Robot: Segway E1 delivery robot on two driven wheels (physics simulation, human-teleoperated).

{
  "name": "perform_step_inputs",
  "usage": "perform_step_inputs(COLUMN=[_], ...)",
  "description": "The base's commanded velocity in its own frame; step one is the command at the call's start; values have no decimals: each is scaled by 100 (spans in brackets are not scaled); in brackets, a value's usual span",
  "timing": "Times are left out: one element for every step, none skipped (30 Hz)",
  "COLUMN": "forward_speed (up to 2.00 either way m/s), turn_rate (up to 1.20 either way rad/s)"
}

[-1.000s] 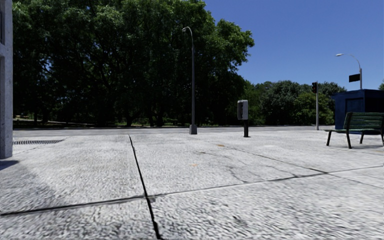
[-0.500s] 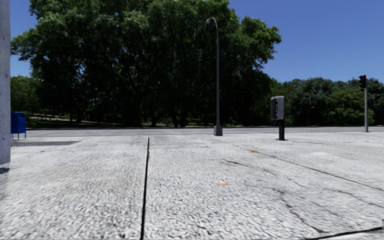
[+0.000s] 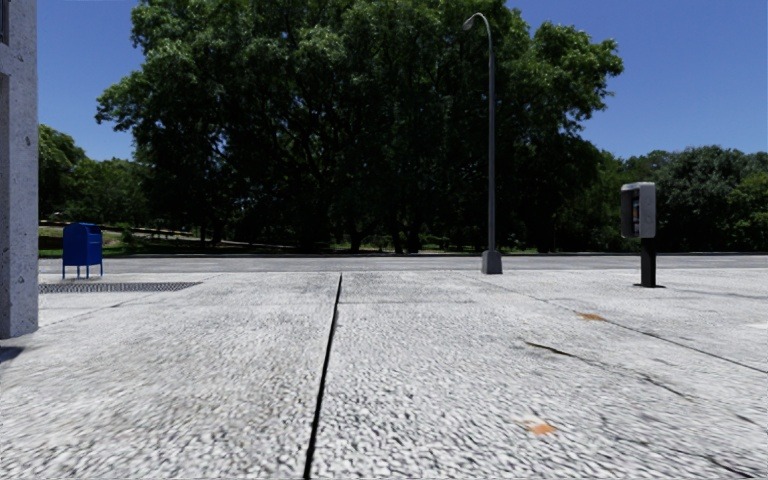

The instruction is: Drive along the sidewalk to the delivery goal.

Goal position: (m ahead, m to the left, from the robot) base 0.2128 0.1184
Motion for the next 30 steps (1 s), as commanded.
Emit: perform_step_inputs(forward_speed=[78,64,0,0,0,0,0,0,0,0,0,0,0,0,0,0,0,0,0,0,0,0,0,0,0,0,0,0,0,0], turn_rate=[0,0,0,0,0,0,0,0,0,0,0,0,0,0,0,0,0,0,0,0,0,0,0,0,0,0,0,0,0,0])
